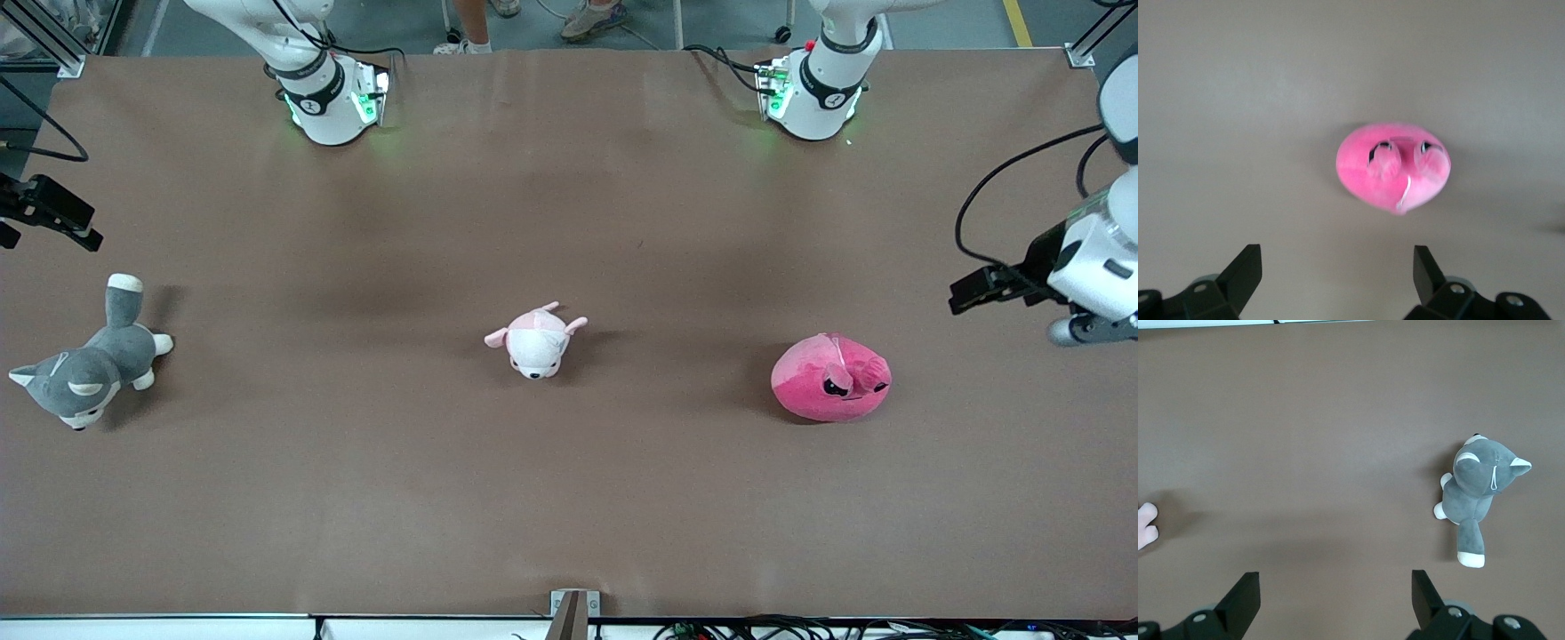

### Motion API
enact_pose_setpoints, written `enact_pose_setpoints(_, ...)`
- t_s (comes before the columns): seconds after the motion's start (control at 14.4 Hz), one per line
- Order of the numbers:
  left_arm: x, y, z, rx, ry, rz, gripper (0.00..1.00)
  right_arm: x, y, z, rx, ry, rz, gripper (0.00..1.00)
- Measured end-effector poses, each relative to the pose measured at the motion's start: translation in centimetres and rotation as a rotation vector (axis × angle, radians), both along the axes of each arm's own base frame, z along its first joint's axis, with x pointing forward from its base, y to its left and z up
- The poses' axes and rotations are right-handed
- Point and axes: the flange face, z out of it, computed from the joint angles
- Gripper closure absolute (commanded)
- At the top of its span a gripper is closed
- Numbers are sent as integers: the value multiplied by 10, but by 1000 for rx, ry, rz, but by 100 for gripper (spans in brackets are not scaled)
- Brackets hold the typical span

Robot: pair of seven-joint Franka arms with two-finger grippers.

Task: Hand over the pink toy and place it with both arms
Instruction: 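Move the left gripper down toward the pink plush toy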

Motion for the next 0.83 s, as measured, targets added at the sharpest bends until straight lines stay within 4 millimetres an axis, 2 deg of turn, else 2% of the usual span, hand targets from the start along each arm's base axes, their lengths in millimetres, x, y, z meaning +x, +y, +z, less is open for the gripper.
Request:
enact_pose_setpoints(0.35, 4, -4, -69, -10, -63, 35, 0, 5, 1, -9, 2, 17, 3, 0)
enact_pose_setpoints(0.83, 16, -4, -123, -22, -71, 44, 0, 13, 2, -20, 3, 27, 6, 0)
